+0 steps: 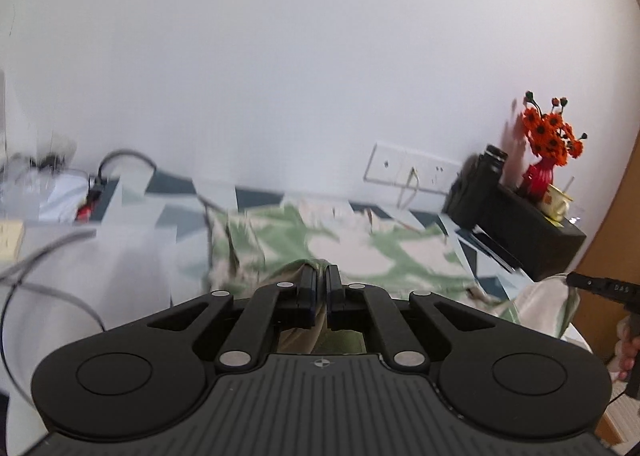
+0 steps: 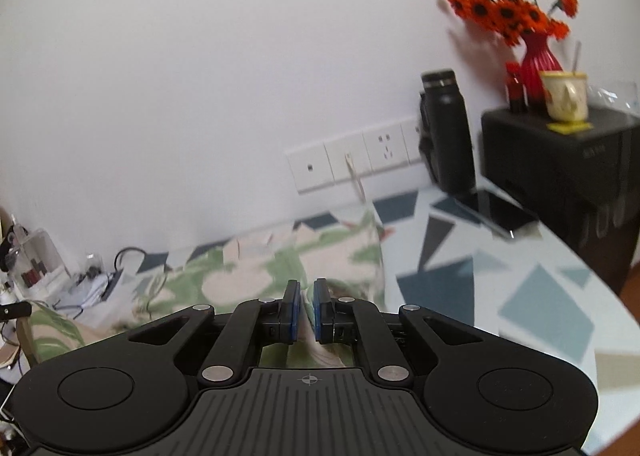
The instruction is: Fold clothes
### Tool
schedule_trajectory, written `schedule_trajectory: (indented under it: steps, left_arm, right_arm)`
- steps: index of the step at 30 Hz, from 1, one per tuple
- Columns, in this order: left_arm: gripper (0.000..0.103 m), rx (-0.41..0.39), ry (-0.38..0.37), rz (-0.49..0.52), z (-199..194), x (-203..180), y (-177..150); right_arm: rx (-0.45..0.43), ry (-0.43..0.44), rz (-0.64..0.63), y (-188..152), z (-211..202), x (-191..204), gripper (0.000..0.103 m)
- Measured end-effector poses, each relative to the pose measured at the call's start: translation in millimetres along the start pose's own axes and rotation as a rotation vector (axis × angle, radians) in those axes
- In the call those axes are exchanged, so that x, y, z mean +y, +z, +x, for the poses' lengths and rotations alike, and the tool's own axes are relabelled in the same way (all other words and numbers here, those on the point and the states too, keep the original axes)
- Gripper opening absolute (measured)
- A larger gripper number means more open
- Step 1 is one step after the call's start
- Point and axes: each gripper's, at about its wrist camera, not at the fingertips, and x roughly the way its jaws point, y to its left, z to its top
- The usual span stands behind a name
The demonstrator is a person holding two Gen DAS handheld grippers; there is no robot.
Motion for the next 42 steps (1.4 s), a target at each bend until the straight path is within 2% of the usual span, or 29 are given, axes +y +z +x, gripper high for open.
schedule_trajectory:
  steps: [1,2,5,7,11,13,15,18,20,21,23,24,25,27,29,33,36,39,41,42]
  left_arm:
    - [0.004,-0.013,0.013,0.010,5,-1,6]
    - [0.004,-0.024,0.027,0.014,10,-2,12]
    - [0.004,-0.035,0.074,0.011,32,1,25]
    - [0.005,-0.011,0.116,0.020,54,3,26]
    - [0.005,0.060,0.208,-0.001,89,14,12]
    - [0.005,0.088,0.244,-0.041,96,21,3]
    - [0.005,0.118,0.277,-0.066,98,26,-6]
    - [0.005,0.162,0.295,-0.089,97,30,-19]
    - [0.005,0.199,0.285,-0.108,98,34,-27]
    - [0.010,0.215,0.278,-0.117,99,36,-30]
    - [0.029,0.241,0.238,-0.129,99,41,-35]
    - [0.050,0.250,0.213,-0.126,98,43,-37]
    - [0.064,0.250,0.188,-0.115,95,44,-37]
    - [0.065,0.239,0.147,-0.084,88,45,-36]
    - [0.067,0.245,0.109,-0.063,80,50,-34]
    - [0.078,0.273,0.035,-0.047,62,66,-46]
    - [0.078,0.338,0.028,-0.030,62,76,-66]
    - [0.078,0.383,0.022,-0.019,72,84,-83]
    - [0.078,0.399,0.011,-0.004,82,84,-89]
    - [0.070,0.404,-0.001,0.007,85,82,-90]
  right_arm:
    - [-0.012,0.000,-0.002,7,6,-2,0.006]
    - [-0.023,-0.001,-0.004,14,11,-3,0.000]
    - [-0.061,-0.015,0.023,37,31,-17,0.000]
    - [-0.044,-0.015,0.033,49,51,-29,0.000]
    - [0.105,0.021,-0.015,47,91,-47,0.000]
    - [0.168,0.049,-0.026,36,101,-59,0.006]
    - [0.231,0.076,-0.006,20,106,-73,0.020]
    - [0.328,0.088,0.015,-12,107,-88,0.027]
    - [0.390,0.084,0.014,-34,105,-93,0.031]
    - [0.421,0.081,0.011,-45,103,-94,0.032]
    - [0.450,0.054,-0.011,-61,97,-91,0.033]
    - [0.464,0.041,-0.022,-69,93,-89,0.035]
    - [0.461,0.029,-0.030,-74,89,-87,0.037]
    - [0.444,0.012,-0.024,-79,81,-82,0.044]
    - [0.437,-0.008,-0.014,-82,77,-77,0.044]
    - [0.433,-0.045,-0.021,-85,72,-63,0.046]
    - [0.425,-0.067,-0.035,-91,67,-53,0.052]
    - [0.391,-0.096,-0.042,-97,65,-46,0.054]
    - [0.374,-0.117,-0.044,-100,66,-41,0.053]
    - [0.371,-0.122,-0.043,-100,67,-38,0.043]
